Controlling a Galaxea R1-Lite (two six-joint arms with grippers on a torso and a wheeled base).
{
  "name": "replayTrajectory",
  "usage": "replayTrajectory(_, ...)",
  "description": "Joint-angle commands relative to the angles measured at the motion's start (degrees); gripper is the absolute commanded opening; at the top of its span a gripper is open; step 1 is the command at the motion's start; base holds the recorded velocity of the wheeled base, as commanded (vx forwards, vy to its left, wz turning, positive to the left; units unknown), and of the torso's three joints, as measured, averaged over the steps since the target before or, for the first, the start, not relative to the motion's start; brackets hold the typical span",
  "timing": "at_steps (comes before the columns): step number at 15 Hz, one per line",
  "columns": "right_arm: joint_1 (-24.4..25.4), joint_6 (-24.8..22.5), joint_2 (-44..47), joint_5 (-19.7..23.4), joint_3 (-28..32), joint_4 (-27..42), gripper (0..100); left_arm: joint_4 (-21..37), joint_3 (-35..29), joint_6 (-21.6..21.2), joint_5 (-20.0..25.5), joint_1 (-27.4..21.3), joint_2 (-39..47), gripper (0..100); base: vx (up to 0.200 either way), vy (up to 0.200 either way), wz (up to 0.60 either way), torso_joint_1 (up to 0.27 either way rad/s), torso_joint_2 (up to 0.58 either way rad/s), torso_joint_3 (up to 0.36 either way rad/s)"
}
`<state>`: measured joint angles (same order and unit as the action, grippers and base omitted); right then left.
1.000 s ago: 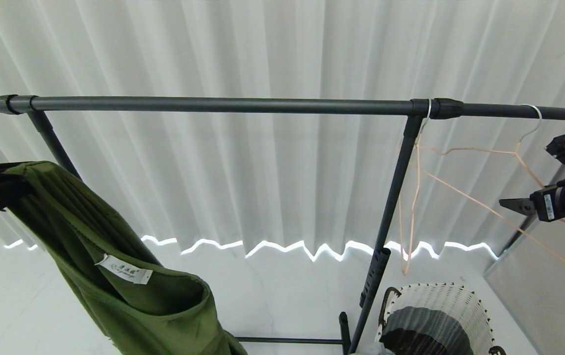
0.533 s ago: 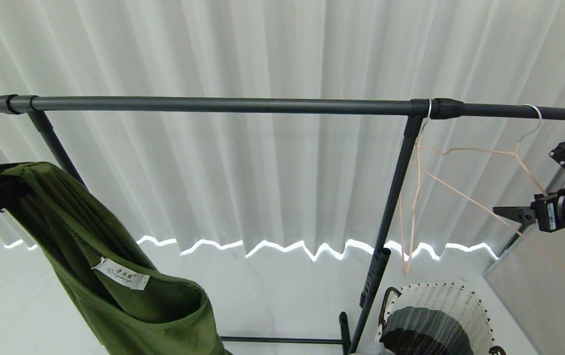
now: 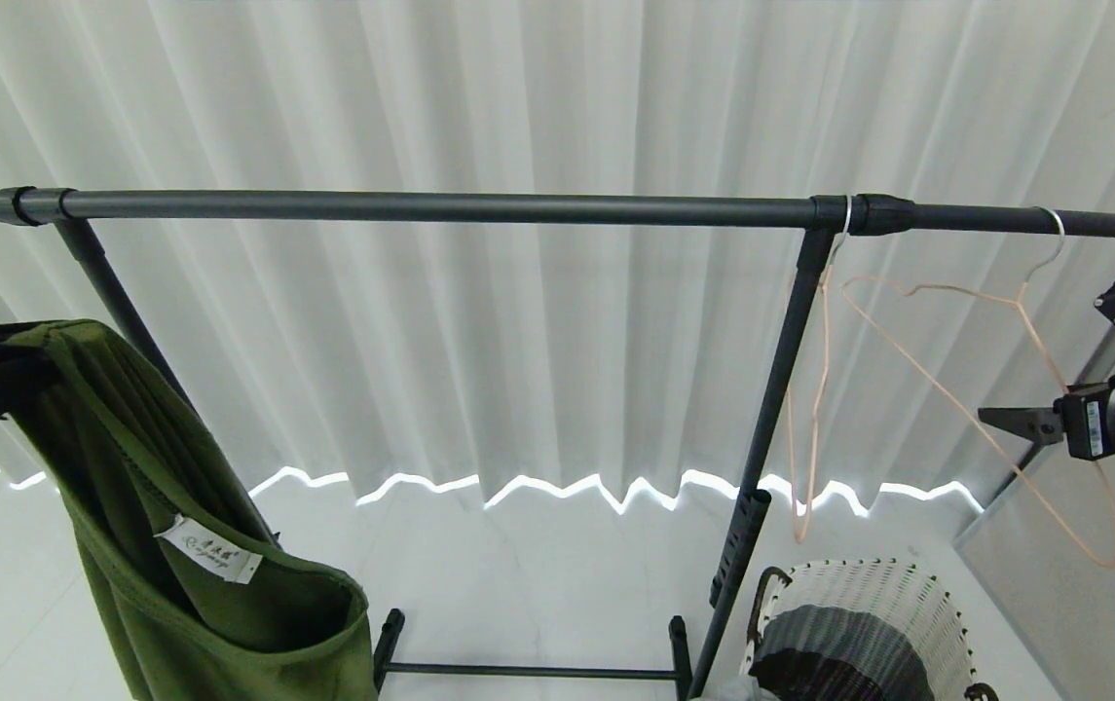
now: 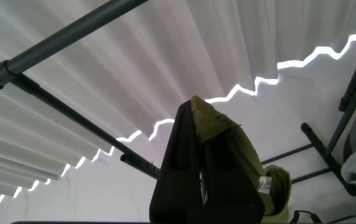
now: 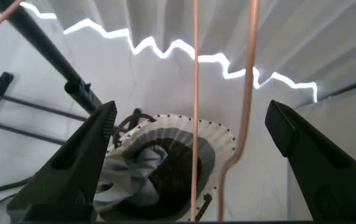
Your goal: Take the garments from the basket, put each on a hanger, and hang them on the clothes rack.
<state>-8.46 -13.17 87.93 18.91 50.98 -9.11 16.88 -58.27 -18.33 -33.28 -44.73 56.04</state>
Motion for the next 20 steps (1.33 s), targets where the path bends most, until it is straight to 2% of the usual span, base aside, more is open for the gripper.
replayTrajectory(1,0.02,1.21,1.28,-1.68,0.0,-0.03,100,-0.01,-0.09,-0.03,-0.03,-0.01,0.12,0,0.0,0.0,0.0,0.0,0.0,0.0)
replayTrajectory(5,0.37,5.08,3.3,-7.57,0.35,-0.12,100,-0.01,-0.26,-0.12,-0.03,-0.01,0.12,0,0.0,0.0,0.0,0.0,0.0,0.0)
replayTrajectory(11,1.17,7.28,2.68,-7.83,0.35,-0.12,100,-0.01,-0.53,-0.47,-0.03,-0.01,0.03,0,0.0,0.0,0.0,0.0,0.0,0.0)
replayTrajectory(13,4.15,12.11,2.77,-8.36,0.0,-0.03,100,-0.01,-0.53,-0.47,-0.03,-0.01,-0.14,0,0.0,0.0,0.0,0.0,0.0,0.0)
replayTrajectory(17,8.99,18.18,4.79,-17.24,0.0,-1.0,100,-0.01,-0.7,-0.56,-0.12,-0.01,-0.23,0,0.0,0.0,0.0,0.0,0.0,0.0)
replayTrajectory(20,9.69,19.67,5.76,-18.56,-0.27,-4.43,100,-0.01,-0.79,-0.56,-0.12,-0.01,-0.23,0,0.0,0.0,0.0,0.0,0.0,0.0)
